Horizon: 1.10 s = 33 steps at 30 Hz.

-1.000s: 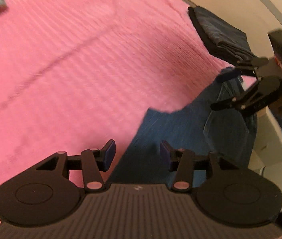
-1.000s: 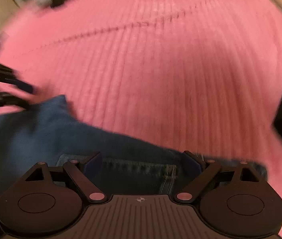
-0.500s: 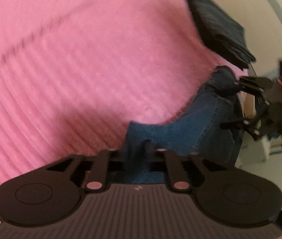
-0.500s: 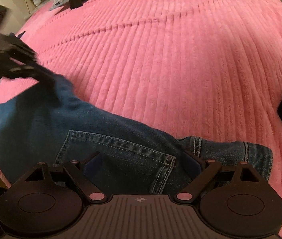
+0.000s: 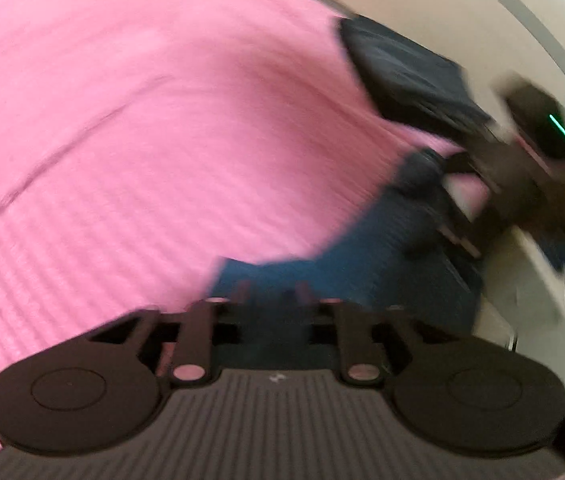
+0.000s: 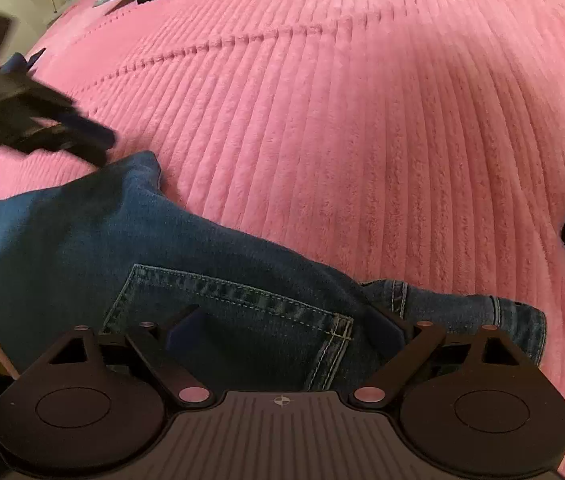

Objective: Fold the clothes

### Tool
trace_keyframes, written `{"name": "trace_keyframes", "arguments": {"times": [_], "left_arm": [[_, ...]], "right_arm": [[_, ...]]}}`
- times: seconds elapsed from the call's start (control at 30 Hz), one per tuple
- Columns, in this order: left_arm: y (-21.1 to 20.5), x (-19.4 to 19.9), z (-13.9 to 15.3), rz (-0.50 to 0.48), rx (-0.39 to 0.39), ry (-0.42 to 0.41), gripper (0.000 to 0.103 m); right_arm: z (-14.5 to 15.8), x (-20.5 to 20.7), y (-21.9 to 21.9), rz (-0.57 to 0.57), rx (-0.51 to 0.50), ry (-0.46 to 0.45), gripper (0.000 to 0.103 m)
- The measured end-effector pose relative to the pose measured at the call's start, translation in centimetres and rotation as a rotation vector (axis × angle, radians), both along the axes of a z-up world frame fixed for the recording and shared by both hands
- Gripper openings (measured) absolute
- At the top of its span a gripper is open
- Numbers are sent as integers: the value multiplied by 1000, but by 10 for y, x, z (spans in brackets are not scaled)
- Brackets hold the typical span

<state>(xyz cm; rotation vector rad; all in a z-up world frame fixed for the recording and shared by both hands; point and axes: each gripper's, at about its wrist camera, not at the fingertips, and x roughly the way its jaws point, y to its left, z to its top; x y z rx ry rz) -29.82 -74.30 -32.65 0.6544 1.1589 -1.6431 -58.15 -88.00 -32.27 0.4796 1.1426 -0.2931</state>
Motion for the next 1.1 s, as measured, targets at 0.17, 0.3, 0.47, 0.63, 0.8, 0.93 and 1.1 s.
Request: {"name": "trace_keyframes", "arguments": {"times": [0.17,0.3,0.47,0.63,0.8,0.93,1.1], "left_arm": [[-35,23,-48,45,181,191,32],[-35,7,-45,-66,220,227,17],[-19,-2,-30,-58,160,160,5],[-15,2,-30,75,96,91,2],[-5,2,-28,85,75,17,7],[10,18,-12,134,42,-57,8],[59,30,7,81,-18,-86,8]], "right_arm": [[5,-9,8,0,-20,-16,90],[5,-14,12,6,-30,-18,90],[1,-11,8,8,-30,-26,90],[0,-12,6,17,-32,-42,90],[7,-14,14,-16,-84,-61,90],[15,-20,37,-123,-168,-81,90],[6,-42,67,-362,-164,-72,90]]}}
